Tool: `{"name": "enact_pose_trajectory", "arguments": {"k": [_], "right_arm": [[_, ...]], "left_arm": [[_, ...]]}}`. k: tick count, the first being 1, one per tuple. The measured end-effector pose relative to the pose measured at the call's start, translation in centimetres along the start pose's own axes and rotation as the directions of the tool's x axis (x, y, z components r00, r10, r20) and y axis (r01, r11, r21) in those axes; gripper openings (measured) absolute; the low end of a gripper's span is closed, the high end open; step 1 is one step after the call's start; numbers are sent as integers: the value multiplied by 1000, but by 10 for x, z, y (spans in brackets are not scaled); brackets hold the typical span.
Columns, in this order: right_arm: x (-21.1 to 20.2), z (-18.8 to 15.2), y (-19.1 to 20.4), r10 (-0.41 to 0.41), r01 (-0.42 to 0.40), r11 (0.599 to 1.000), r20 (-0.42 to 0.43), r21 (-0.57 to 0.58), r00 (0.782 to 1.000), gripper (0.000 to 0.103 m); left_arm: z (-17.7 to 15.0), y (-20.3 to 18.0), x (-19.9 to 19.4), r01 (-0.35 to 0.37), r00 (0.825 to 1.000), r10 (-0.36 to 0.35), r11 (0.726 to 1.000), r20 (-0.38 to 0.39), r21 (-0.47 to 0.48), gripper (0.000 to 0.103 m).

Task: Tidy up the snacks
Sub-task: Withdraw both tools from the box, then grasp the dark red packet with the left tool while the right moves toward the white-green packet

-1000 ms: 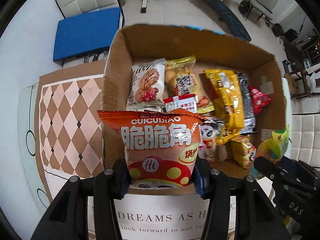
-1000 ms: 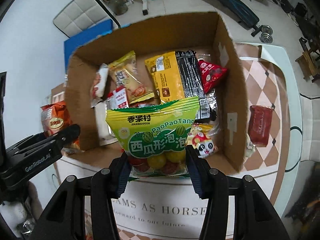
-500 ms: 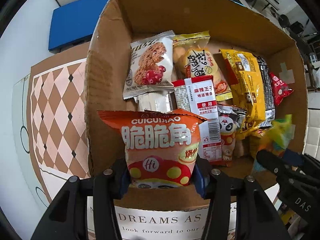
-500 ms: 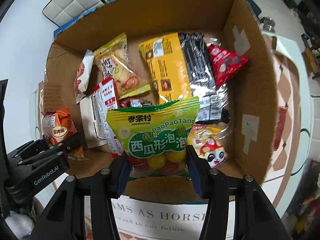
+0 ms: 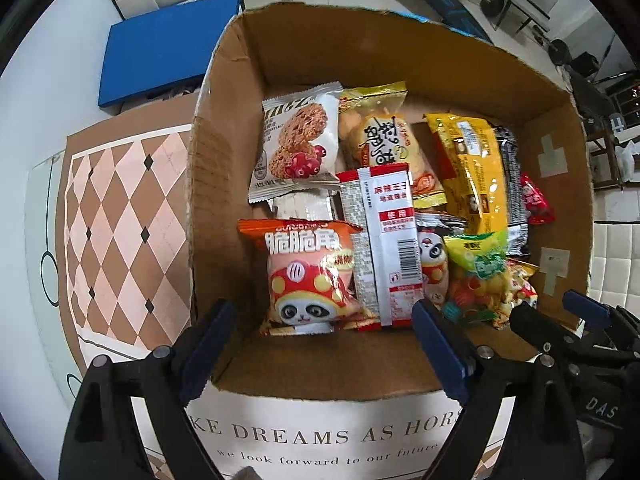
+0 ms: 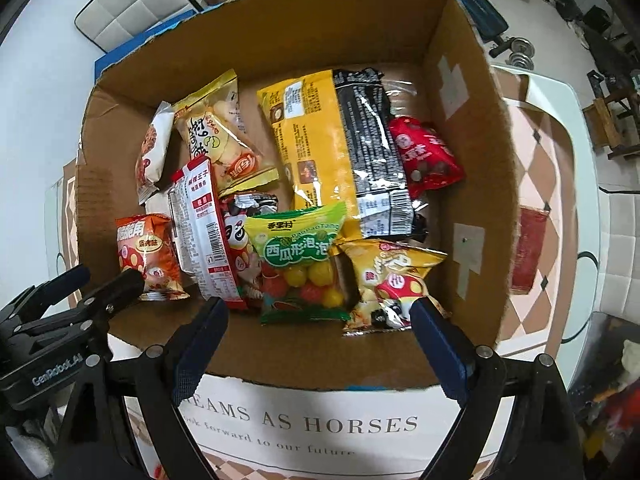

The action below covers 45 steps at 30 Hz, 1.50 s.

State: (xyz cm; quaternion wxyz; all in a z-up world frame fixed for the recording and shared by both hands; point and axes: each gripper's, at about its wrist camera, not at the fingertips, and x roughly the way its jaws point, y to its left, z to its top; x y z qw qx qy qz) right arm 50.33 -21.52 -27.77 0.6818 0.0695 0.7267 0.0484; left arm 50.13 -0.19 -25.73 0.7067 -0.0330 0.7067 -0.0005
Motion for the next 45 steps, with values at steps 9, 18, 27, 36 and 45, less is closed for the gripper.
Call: {"name": "enact_pose_trajectory", "arguments": {"k": [9, 18, 27, 36, 45], "right_arm": [[-37, -31, 2, -59, 63, 998, 124, -26, 990, 95], [-80, -75, 2, -52, 56, 998, 242, -11, 969, 95], [-116, -124, -7, -34, 43, 999, 320, -24, 947, 95], [-132, -144, -42, 80, -82, 997, 329, -7, 941, 95], [-108, -116, -182, 51, -111, 975, 290, 194, 956, 95]], "left_arm": [[-34, -4, -43, -14, 984, 17, 1000, 177, -16, 91], [-76, -5, -81, 5, 958, 2, 1000, 287, -23, 91], [-119, -17, -122, 7, 928, -5, 1000, 371, -2, 91], [-138, -58, -134, -21, 916, 17, 1000, 401, 7, 91], [-125, -149, -87, -126, 921, 100, 991, 378, 44, 91]]}}
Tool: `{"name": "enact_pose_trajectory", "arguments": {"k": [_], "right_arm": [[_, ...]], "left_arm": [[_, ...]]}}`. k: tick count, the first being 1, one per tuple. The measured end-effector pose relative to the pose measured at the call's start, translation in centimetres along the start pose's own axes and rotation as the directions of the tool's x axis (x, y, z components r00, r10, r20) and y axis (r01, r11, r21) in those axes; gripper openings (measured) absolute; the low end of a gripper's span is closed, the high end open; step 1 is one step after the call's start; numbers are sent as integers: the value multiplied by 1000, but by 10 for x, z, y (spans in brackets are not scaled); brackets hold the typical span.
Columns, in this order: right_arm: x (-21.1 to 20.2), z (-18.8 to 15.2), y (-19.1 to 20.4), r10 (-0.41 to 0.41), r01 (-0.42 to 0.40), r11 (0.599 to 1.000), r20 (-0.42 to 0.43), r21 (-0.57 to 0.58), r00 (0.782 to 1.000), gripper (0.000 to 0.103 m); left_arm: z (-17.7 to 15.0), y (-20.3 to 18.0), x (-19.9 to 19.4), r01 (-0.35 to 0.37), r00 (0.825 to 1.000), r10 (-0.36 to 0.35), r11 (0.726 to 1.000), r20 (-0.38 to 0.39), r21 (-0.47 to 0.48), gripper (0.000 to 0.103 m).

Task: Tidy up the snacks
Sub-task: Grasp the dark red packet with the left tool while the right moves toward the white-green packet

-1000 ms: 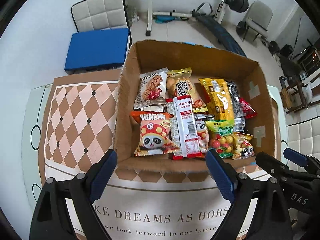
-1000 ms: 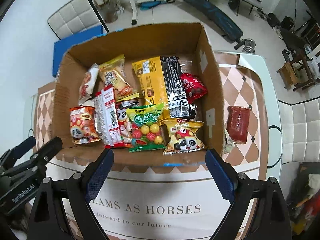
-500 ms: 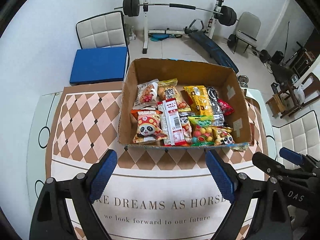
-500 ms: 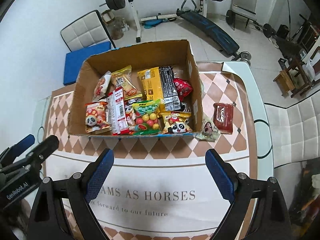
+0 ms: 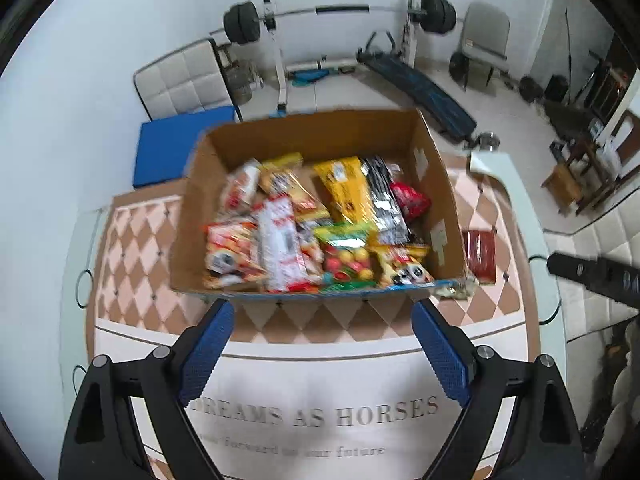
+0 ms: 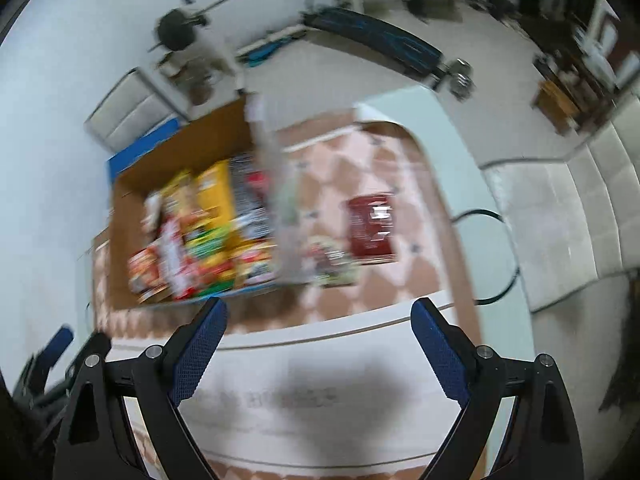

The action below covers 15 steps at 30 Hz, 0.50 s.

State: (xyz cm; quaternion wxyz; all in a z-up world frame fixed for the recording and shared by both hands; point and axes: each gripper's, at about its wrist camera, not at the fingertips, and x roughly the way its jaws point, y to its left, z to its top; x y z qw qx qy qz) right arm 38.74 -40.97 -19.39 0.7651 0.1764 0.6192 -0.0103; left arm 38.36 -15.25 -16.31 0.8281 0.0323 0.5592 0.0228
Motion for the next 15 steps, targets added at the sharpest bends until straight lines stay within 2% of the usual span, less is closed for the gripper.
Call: {"name": "enact_pose_trajectory", "arguments": {"k": [2, 6, 11, 15], "right_arm": [[22, 11, -28, -8, 10, 999, -40, 44, 999, 95], [75, 32, -66, 55, -40, 991, -119, 125, 991, 95], [138, 55, -66, 20, -5, 996, -173, 86, 985, 91], [170, 64, -55, -1, 11, 999, -197, 50, 980, 87]], "left_arm": [[-4, -16, 21, 3, 999, -2, 1000, -47, 3, 91], [-17, -42, 59, -15, 992, 14, 1000, -127, -7, 91], [-32, -53, 88, -93, 982, 87, 995, -166, -27, 91], [-40, -50, 102, -135, 974, 121, 989, -192, -62, 91]]}}
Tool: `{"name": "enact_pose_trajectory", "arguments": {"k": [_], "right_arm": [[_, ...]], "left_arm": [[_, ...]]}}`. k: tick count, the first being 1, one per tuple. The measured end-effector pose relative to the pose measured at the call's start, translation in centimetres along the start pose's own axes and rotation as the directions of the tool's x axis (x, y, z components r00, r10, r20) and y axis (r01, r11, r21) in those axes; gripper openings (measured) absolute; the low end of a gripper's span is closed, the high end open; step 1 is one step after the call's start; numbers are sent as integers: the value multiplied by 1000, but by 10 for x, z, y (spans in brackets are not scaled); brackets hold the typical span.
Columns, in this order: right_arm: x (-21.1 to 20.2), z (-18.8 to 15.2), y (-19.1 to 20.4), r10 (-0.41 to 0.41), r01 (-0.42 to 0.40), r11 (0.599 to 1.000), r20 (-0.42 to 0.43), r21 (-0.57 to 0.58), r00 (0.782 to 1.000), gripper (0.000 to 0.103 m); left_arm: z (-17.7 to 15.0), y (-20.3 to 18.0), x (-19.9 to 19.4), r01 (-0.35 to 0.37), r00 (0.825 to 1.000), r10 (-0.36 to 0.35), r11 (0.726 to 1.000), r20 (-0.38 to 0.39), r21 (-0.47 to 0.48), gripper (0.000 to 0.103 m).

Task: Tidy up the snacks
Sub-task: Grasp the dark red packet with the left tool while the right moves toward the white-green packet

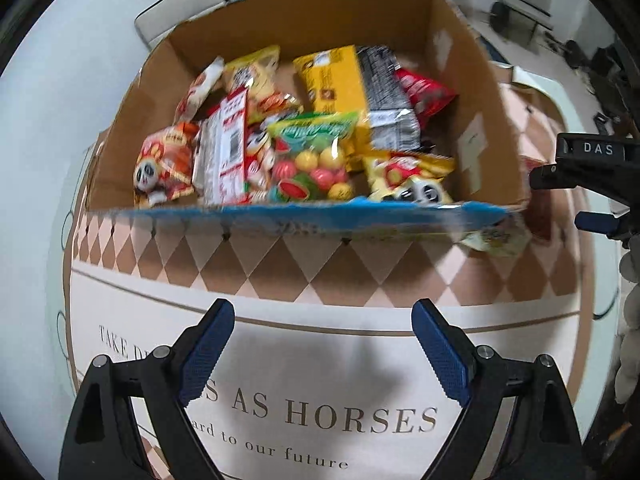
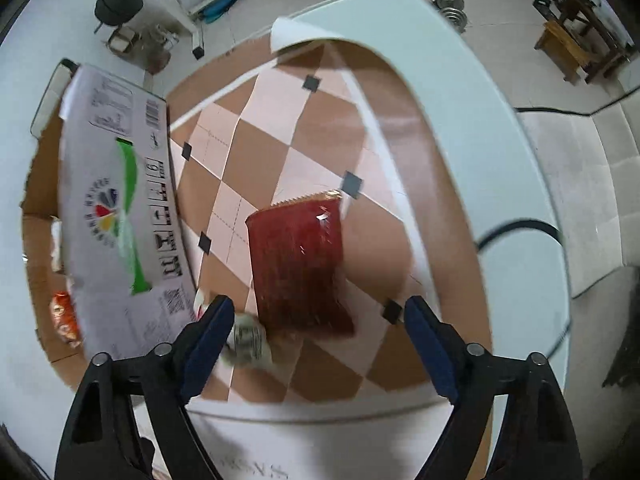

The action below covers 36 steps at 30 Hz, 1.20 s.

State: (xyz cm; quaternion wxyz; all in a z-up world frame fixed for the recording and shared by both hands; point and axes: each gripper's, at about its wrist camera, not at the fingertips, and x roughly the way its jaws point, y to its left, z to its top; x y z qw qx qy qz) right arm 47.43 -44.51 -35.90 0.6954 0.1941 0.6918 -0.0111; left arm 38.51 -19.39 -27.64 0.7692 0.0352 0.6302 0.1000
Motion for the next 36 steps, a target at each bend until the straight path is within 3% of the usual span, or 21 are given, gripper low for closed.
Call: {"name": "enact_pose_trajectory", "arguments": {"k": [3, 4, 6, 10, 15, 18, 23, 26, 30, 31, 32, 34, 36], "right_arm": [[16, 4, 14, -34, 33, 998, -3, -47, 999, 81], [21, 4, 19, -59, 58, 996, -8, -69, 998, 69], [28, 2, 27, -121, 120, 986, -3, -114, 993, 59], [29, -2, 31, -146, 146, 977, 8, -157, 989, 56], [16, -18, 6, -99, 98, 988, -5, -121, 995, 55], [-1, -45, -8, -48, 47, 992, -6, -118, 999, 55], [-5, -111, -3, 32, -43, 990, -80, -137, 996, 55], [11, -148, 17, 62, -83, 985, -142, -149, 988, 55], [40, -186, 37, 81, -116, 981, -214, -154, 973, 57], [48, -190, 39, 90, -129, 981, -252, -142, 963, 60], [52, -191, 39, 101, -141, 981, -273, -133, 957, 70], [42, -196, 32, 147, -181, 976, -240, -124, 960, 85], [28, -190, 24, 158, -185, 975, -195, -127, 968, 87]], "left_arm": [[-4, 3, 8, -23, 1000, 22, 999, -20, -27, 91], [-5, 4, 10, -28, 999, 27, 999, -24, -33, 91], [-7, 4, 13, -37, 999, 35, 999, -32, -38, 91], [-10, 6, 12, -38, 999, 36, 998, -35, -45, 91], [-16, 10, 9, -15, 999, 13, 999, -41, -47, 91], [-23, 15, 6, 19, 998, -21, 999, -52, -40, 91], [-44, 29, 9, 67, 992, -70, 997, -108, -30, 91], [-58, 40, 17, 47, 989, -49, 999, -138, -20, 91], [-70, 52, 29, 47, 981, -53, 998, -187, -35, 91], [-71, 55, 30, 56, 979, -63, 997, -193, -45, 90], [-72, 56, 30, 63, 979, -73, 997, -193, -53, 90], [-70, 55, 29, 104, 975, -116, 992, -187, -75, 90], [-66, 48, 26, 168, 966, -184, 981, -181, -97, 90]]}}
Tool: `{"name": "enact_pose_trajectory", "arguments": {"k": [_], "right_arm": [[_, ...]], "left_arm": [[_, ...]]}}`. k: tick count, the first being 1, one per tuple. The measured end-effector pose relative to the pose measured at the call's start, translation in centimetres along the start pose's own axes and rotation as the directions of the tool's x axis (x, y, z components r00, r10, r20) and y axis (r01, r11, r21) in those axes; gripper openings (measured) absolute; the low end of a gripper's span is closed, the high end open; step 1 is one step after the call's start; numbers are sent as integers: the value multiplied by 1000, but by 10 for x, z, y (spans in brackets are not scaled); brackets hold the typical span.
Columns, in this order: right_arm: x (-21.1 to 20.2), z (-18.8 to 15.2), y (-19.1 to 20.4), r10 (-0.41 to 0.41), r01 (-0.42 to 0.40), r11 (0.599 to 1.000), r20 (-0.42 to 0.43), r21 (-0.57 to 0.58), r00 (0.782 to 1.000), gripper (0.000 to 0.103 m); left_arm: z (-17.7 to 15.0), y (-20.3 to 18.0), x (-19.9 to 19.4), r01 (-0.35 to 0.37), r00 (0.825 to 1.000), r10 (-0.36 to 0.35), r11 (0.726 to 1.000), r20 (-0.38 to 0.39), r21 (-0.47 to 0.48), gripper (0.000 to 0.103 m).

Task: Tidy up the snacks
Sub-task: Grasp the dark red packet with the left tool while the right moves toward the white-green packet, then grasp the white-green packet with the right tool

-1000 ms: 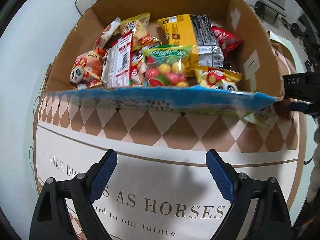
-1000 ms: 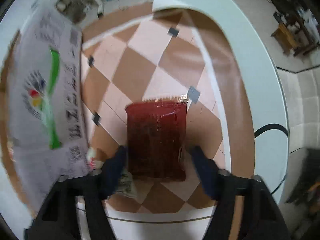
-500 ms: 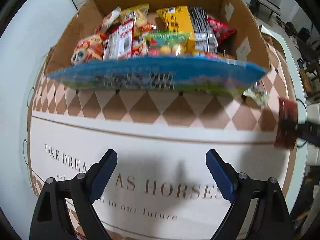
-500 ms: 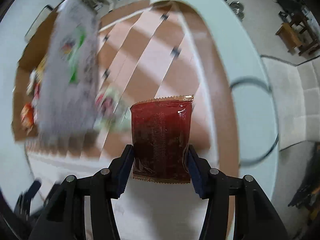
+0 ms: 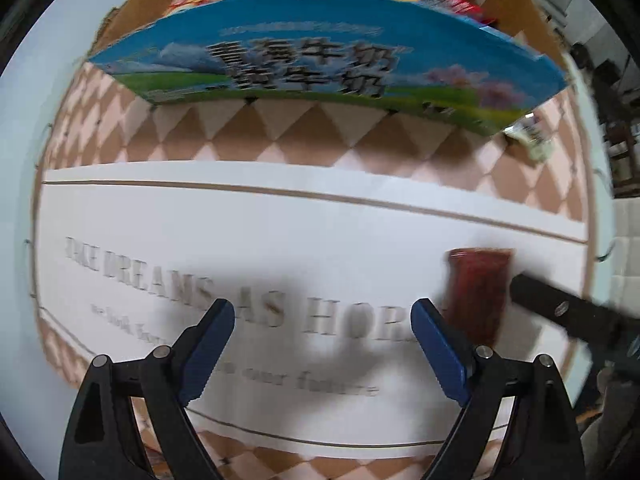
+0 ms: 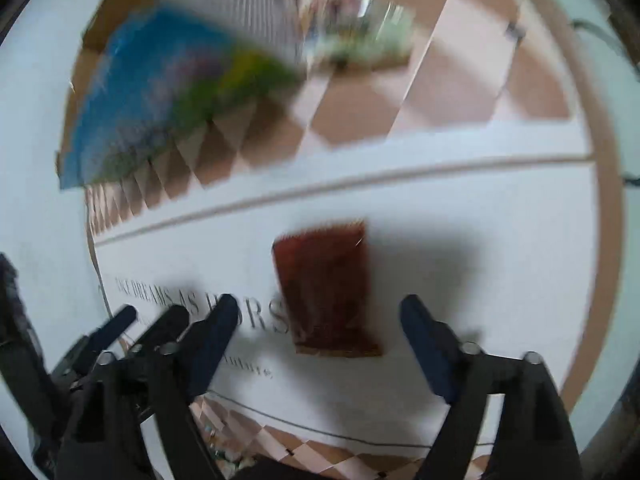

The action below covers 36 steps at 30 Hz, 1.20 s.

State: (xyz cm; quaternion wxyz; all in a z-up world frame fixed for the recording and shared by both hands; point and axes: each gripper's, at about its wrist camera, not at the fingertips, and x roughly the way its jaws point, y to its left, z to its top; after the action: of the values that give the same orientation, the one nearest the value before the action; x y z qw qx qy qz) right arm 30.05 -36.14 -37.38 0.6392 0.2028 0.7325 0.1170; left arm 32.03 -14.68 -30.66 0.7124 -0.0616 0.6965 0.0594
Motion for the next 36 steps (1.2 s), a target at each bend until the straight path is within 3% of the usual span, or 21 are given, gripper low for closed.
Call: {"name": "enact_pose_trajectory", "arguments": {"k": [4, 6, 9, 11, 13, 16, 19, 24, 26, 33, 36], "right_arm": [[-41, 24, -26, -2, 0, 999, 59, 39, 998, 87], [-58, 39, -41, -27, 25, 999, 69, 30, 997, 87], [-77, 71, -43, 5, -2, 1000, 77, -29, 997, 87], [-80, 96, -33, -6, 14, 996, 97, -87, 995, 87], [-76, 117, -21, -13, 27, 989, 95, -142, 995, 87], [-68, 141, -12, -17, 30, 981, 70, -194, 997, 87], [-50, 163, -2, -31, 42, 971, 51, -236, 998, 86], [-26, 181, 9, -18, 23, 965, 20, -262, 1000, 67], [-25, 183, 8, -13, 23, 965, 41, -263, 999, 50], [-20, 166, 4, -57, 61, 965, 23, -256, 998, 47], [-20, 139, -2, -60, 56, 970, -10, -237, 998, 39]], "left_arm": [[6, -31, 13, 145, 987, -144, 989, -72, 9, 90], [8, -51, 27, 214, 968, -212, 977, -133, 5, 90], [12, -76, 46, 246, 953, -240, 969, -182, 11, 90], [13, -91, 57, 237, 955, -227, 971, -193, 30, 90], [15, -100, 62, 197, 968, -184, 979, -171, 61, 87], [15, -108, 57, 137, 985, -126, 986, -115, 93, 66], [16, -102, 56, 131, 988, -123, 988, -96, 84, 50], [17, -82, 59, 113, 989, -110, 993, -103, 31, 50], [17, -72, 60, 101, 990, -98, 995, -103, 19, 50], [20, -44, 66, 82, 990, -82, 997, -116, -8, 50], [17, -36, 67, 81, 989, -82, 997, -123, -12, 50]]}}
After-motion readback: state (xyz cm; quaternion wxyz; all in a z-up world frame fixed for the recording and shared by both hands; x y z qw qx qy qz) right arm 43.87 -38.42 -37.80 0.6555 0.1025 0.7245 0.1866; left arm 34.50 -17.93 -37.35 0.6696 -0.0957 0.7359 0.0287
